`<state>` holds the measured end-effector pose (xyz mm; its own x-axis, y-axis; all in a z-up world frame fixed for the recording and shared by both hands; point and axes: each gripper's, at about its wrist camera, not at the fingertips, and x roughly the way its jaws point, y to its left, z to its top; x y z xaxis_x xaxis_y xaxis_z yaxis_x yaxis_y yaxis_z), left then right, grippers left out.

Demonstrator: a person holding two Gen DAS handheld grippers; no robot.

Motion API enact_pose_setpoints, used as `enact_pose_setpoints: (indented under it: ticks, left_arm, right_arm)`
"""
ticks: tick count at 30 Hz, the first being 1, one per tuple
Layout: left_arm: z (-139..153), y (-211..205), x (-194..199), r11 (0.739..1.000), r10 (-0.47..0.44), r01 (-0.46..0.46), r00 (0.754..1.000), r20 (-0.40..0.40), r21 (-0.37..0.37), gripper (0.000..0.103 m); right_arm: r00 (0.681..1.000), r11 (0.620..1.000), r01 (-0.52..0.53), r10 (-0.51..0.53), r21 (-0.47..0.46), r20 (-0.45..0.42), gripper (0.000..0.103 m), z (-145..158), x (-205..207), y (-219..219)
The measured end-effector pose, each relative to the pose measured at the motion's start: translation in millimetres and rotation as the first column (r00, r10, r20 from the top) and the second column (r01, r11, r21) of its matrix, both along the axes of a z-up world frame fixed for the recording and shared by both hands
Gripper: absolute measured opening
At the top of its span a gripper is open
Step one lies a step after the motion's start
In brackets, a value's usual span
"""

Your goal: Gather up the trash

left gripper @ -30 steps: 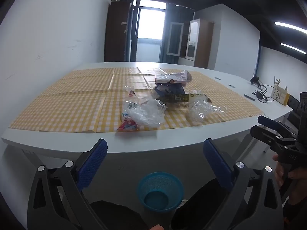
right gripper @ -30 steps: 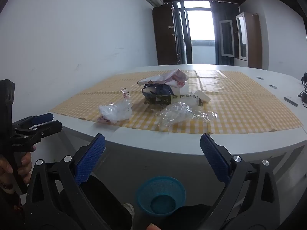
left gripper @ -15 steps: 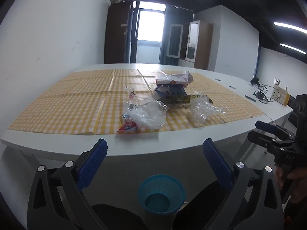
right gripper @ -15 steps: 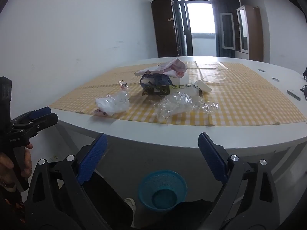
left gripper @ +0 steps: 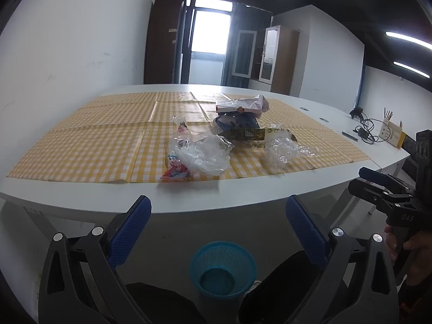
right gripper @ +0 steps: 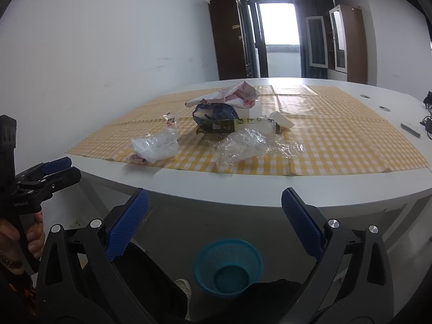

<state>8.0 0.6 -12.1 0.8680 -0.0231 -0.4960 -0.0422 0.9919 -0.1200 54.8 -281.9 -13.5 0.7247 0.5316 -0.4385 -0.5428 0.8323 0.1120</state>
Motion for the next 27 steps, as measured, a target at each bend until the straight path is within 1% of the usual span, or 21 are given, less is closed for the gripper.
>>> enact_pose_setpoints:
  ticks: [3, 8, 21, 27]
  left_arm:
    - [-0.9, 3.4, 0.3, 0.999, -0.015, 0.014, 1.000, -0.020, -0.035, 0.097]
    - [0.3, 2.5, -1.4, 1.000, -0.006, 0.006, 1.000, -0.012, -0.016, 0.097]
    - [0.8, 7.6, -1.1, 0.998, -0.001, 0.001, 1.000, -0.012, -0.055, 0.097]
    - [0.9, 7.4, -1.7, 0.999, 0.020, -0.020, 1.000, -0.003, -0.046, 0.096]
  right_arm:
    - [1.000, 1.000, 0.003, -0.003, 0.000, 0.000, 0.094, -1.3, 0.2, -1.1]
    - [1.000, 1.000, 0.007, -0.007, -0.003, -0.003, 0.094, -2.0, 1.9, 0.9]
    - [1.000, 1.000, 0.012, -0.012, 0.001, -0.013, 0.094, -4.4, 3.0, -1.2]
    - [1.000, 1.000, 0.015, -0.015, -0.001, -0.021, 0.094, -6.6, 3.7, -1.5]
